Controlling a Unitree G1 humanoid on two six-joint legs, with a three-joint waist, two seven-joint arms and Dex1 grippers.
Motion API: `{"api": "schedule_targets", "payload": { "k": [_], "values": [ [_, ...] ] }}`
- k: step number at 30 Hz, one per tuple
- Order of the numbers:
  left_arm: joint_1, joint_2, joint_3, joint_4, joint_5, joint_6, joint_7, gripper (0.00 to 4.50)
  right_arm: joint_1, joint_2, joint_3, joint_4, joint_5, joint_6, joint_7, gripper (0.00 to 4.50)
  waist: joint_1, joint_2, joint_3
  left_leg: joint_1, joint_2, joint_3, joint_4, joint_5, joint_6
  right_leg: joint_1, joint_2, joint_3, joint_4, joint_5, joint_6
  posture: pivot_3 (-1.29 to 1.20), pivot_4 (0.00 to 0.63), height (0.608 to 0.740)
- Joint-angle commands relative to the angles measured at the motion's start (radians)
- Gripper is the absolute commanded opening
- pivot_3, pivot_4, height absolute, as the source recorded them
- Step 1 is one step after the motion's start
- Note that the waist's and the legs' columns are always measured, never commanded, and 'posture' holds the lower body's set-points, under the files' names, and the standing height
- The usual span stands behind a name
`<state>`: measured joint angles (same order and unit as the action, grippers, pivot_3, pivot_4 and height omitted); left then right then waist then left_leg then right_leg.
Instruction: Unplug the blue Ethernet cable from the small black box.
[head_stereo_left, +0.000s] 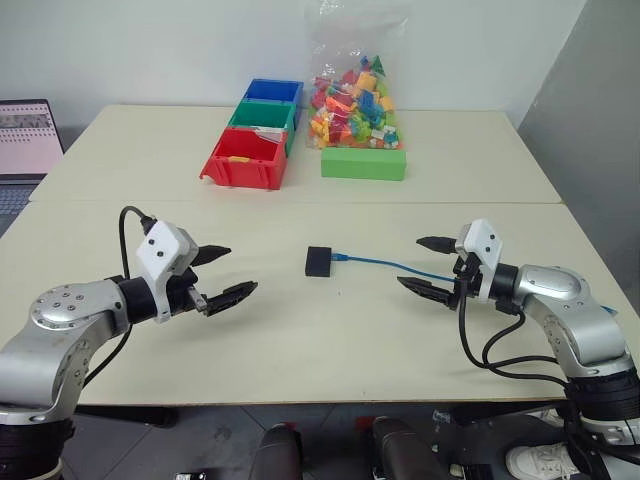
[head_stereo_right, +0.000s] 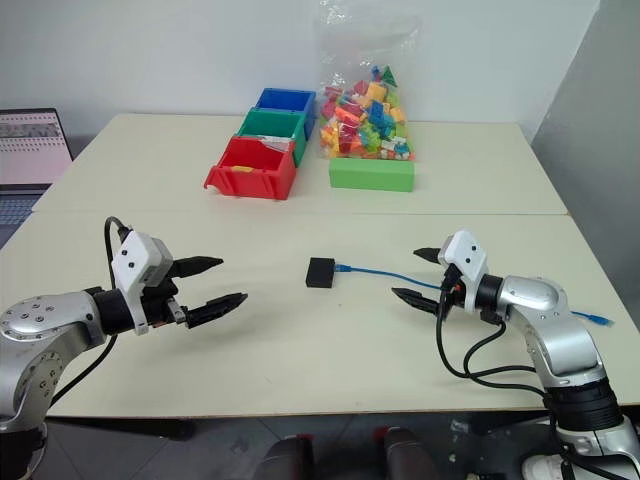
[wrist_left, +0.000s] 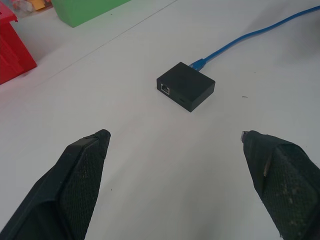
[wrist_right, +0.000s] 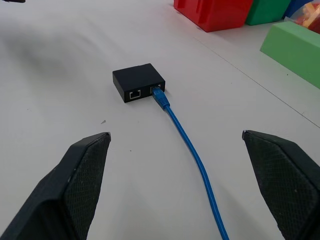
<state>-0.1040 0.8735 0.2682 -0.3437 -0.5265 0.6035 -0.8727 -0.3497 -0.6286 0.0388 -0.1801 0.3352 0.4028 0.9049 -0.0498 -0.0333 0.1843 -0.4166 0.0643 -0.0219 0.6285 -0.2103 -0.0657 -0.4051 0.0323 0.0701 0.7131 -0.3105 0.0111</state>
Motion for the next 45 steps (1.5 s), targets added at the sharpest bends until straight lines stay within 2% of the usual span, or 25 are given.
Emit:
{"api": "schedule_targets", "payload": {
  "k": [1, 14, 20, 26, 32, 41, 42, 45],
  "values": [
    [-0.003, 0.01, 0.026, -0.025, -0.009, -0.027, -0.017, 4.48, -0.004, -0.014, -0.027, -0.023, 0.007, -0.019, 0.004, 4.48, 0.0, 0.0, 0.0, 0.0, 0.0, 0.0, 0.0, 0.0, 0.0, 0.0, 0.0, 0.0, 0.0, 0.0, 0.0, 0.0, 0.15, 0.74],
    [0.0, 0.009, 0.016, -0.011, 0.01, -0.039, -0.011, 4.48, -0.013, -0.008, -0.015, -0.013, -0.013, -0.027, -0.011, 4.48, 0.0, 0.0, 0.0, 0.0, 0.0, 0.0, 0.0, 0.0, 0.0, 0.0, 0.0, 0.0, 0.0, 0.0, 0.0, 0.0, 0.15, 0.74],
    [0.011, 0.015, -0.013, -0.013, 0.034, -0.055, -0.022, 4.48, -0.079, 0.035, 0.062, 0.053, -0.08, -0.02, -0.041, 4.48, -0.003, 0.0, 0.0, 0.0, 0.0, 0.0, 0.0, 0.0, 0.0, 0.0, 0.0, 0.0, 0.0, 0.0, 0.0, 0.0, 0.15, 0.74],
    [0.014, 0.0, -0.059, 0.007, 0.053, -0.1, -0.062, 4.48, -0.197, 0.114, 0.18, 0.224, -0.2, -0.033, -0.082, 4.48, -0.004, 0.0, 0.0, 0.0, 0.0, 0.0, 0.0, 0.0, 0.0, 0.0, 0.0, 0.0, 0.0, 0.001, -0.002, 0.0, 0.15, 0.74],
    [0.007, 0.008, -0.083, 0.046, 0.073, -0.132, -0.104, 4.48, -0.367, 0.225, 0.279, 0.47, -0.29, -0.095, -0.06, 4.48, -0.006, 0.0, 0.0, 0.0, 0.0, 0.0, 0.0, 0.0, 0.0, 0.0, 0.001, -0.001, 0.001, 0.002, -0.003, 0.0, 0.15, 0.74],
    [0.02, 0.004, -0.091, 0.056, 0.089, -0.154, -0.114, 4.48, -0.521, 0.345, 0.319, 0.777, -0.347, -0.192, -0.012, 4.48, -0.006, 0.001, 0.0, 0.0, 0.0, 0.001, 0.0, 0.0, 0.0, -0.001, 0.0, -0.001, 0.0, 0.003, -0.005, 0.0, 0.15, 0.74],
    [0.024, 0.004, -0.091, 0.055, 0.089, -0.155, -0.114, 4.5, -0.531, 0.355, 0.318, 0.802, -0.352, -0.204, -0.012, 4.11, -0.006, 0.001, 0.0, 0.0, 0.0, 0.001, 0.0, 0.0, 0.0, -0.001, 0.0, -0.001, 0.0, 0.003, -0.005, 0.0, 0.15, 0.74],
    [0.03, 0.001, -0.09, 0.057, 0.089, -0.159, -0.115, 4.5, -0.558, 0.378, 0.317, 0.864, -0.366, -0.237, 0.0, 3.49, -0.007, 0.001, 0.0, 0.0, 0.0, 0.001, 0.0, 0.0, 0.0, -0.001, 0.0, -0.001, 0.001, 0.003, -0.005, 0.0, 0.15, 0.74]
  ]
}}
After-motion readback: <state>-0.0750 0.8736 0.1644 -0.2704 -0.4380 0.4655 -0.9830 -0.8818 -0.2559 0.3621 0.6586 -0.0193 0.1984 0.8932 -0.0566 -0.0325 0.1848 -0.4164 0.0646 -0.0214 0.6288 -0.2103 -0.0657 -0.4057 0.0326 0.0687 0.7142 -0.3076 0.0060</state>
